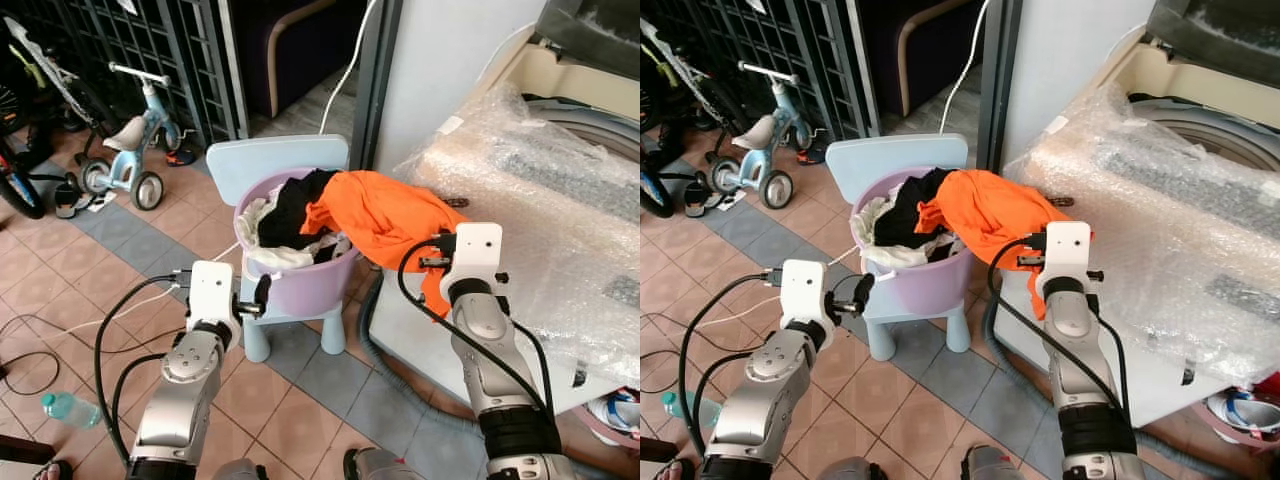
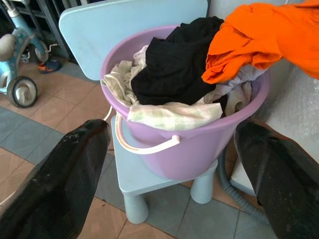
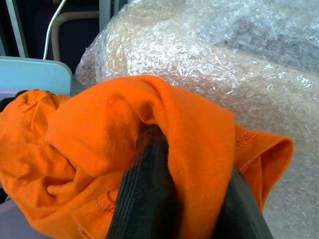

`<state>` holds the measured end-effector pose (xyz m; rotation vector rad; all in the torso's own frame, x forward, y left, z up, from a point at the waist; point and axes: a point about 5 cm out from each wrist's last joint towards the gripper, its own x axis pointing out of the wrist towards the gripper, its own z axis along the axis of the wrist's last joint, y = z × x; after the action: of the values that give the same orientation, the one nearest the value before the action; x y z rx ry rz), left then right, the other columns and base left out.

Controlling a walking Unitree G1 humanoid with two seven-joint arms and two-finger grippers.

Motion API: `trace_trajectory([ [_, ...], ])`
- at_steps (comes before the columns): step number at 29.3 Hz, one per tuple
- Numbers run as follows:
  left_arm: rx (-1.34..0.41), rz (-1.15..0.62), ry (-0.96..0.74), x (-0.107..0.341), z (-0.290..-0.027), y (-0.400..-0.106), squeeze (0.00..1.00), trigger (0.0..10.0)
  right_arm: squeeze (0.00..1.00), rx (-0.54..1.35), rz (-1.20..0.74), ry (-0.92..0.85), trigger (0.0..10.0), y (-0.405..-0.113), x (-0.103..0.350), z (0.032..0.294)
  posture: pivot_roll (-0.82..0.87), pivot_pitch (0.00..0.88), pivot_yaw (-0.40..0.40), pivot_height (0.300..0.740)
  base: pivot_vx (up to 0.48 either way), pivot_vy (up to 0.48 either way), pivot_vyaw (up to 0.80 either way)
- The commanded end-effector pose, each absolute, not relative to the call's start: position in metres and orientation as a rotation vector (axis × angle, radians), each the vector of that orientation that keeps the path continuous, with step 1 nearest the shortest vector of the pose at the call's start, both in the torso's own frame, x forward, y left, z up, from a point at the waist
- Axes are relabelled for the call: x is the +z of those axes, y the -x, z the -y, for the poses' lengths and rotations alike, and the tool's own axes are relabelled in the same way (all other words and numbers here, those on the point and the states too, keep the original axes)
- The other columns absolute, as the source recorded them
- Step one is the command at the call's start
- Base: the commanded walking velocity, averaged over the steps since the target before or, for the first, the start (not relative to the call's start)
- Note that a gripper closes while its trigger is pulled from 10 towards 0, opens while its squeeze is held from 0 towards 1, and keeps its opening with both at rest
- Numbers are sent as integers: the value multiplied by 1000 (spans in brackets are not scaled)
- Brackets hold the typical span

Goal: Clothes washing

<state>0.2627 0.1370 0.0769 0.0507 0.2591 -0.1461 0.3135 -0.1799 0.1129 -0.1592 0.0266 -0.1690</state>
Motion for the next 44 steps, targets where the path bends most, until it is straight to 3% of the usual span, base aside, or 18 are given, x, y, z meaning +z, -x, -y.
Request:
trace_trajectory([
  [1, -148, -205, -71, 90, -138, -266, 0, 10000, 0, -183, -8, 170, 10000, -317, 117, 181, -15, 61, 30, 740, 0, 0, -788],
  [14, -129, -213, -56, 87, -143, -264, 0, 10000, 0, -244, -5, 219, 10000, -315, 117, 188, -32, 77, 20, 740, 87, -37, -788],
  [23, -144, -241, -41, 82, -137, -262, 0, 10000, 0, -350, -24, 267, 10000, -308, 113, 212, -35, 76, 35, 740, 142, -30, -788],
  [32, -136, -249, -4, 81, -137, -262, 0, 10000, 0, -332, -12, 260, 10000, -314, 114, 200, -36, 76, 30, 740, 0, 0, -788],
  [44, -127, -265, 18, 78, -138, -261, 0, 10000, 0, -288, -32, 265, 10000, -303, 106, 202, -47, 76, 29, 740, 0, 443, -798],
])
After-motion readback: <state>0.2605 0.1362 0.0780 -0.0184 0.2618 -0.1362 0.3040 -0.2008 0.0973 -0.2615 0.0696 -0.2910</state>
